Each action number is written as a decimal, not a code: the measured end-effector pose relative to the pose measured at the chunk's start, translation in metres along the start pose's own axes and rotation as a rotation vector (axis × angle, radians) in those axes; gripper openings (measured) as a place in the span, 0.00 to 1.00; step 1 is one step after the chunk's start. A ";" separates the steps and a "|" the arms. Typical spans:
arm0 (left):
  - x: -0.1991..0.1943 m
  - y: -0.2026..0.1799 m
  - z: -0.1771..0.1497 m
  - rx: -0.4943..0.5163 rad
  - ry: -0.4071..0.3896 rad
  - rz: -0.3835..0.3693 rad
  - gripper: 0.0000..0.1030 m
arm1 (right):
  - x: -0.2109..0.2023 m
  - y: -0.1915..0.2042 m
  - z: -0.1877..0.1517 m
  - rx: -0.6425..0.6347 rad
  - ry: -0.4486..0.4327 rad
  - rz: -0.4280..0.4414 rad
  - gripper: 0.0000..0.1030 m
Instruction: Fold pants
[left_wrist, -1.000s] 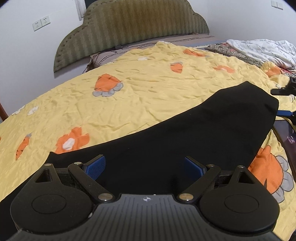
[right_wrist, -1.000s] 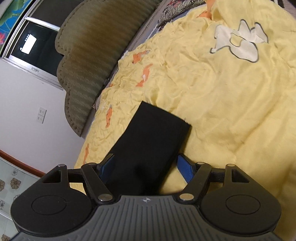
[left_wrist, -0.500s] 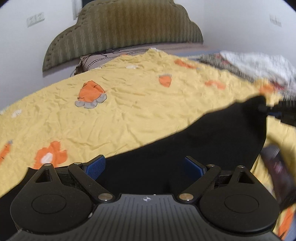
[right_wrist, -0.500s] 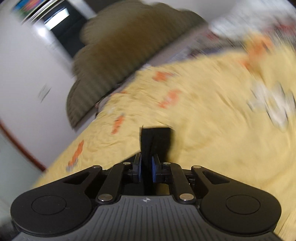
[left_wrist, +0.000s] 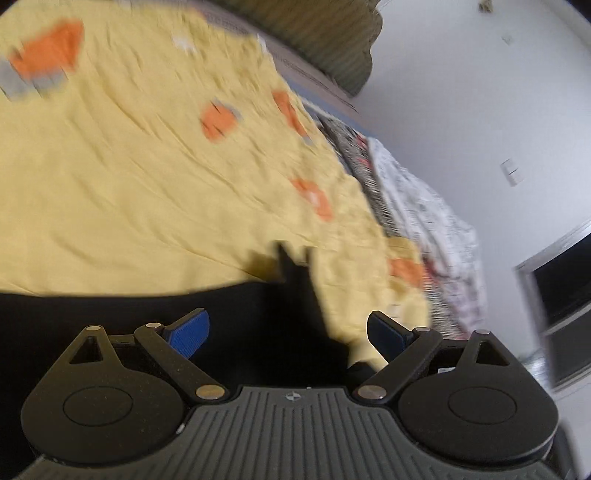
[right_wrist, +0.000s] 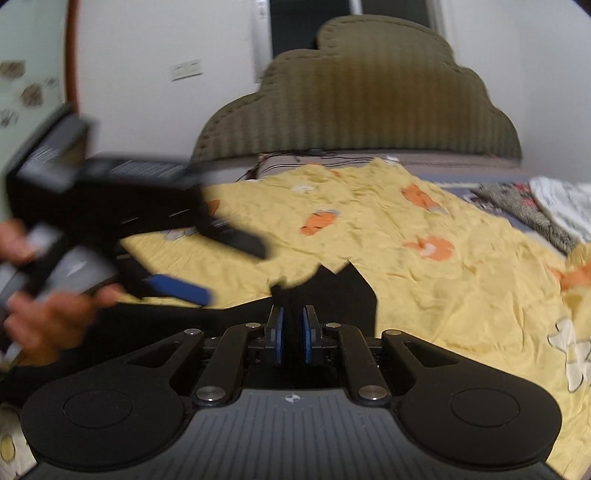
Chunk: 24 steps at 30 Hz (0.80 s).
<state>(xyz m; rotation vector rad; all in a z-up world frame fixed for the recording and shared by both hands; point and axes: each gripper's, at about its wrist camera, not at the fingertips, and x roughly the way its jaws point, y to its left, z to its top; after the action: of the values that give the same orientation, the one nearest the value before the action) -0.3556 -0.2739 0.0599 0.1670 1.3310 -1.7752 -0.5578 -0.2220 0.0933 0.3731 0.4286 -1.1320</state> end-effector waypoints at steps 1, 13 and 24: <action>0.010 -0.002 0.001 -0.010 0.026 -0.028 0.93 | 0.000 0.002 0.000 -0.006 0.001 0.008 0.10; 0.035 0.011 0.000 -0.054 0.064 0.070 0.93 | 0.003 0.027 -0.028 -0.254 0.135 -0.122 0.36; 0.039 0.010 -0.003 -0.075 0.138 0.035 0.93 | 0.053 0.051 -0.047 -0.682 0.159 -0.368 0.55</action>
<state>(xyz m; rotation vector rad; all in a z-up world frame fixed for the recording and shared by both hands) -0.3729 -0.2939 0.0291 0.2741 1.4817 -1.7073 -0.4981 -0.2210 0.0299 -0.2272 1.0149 -1.2351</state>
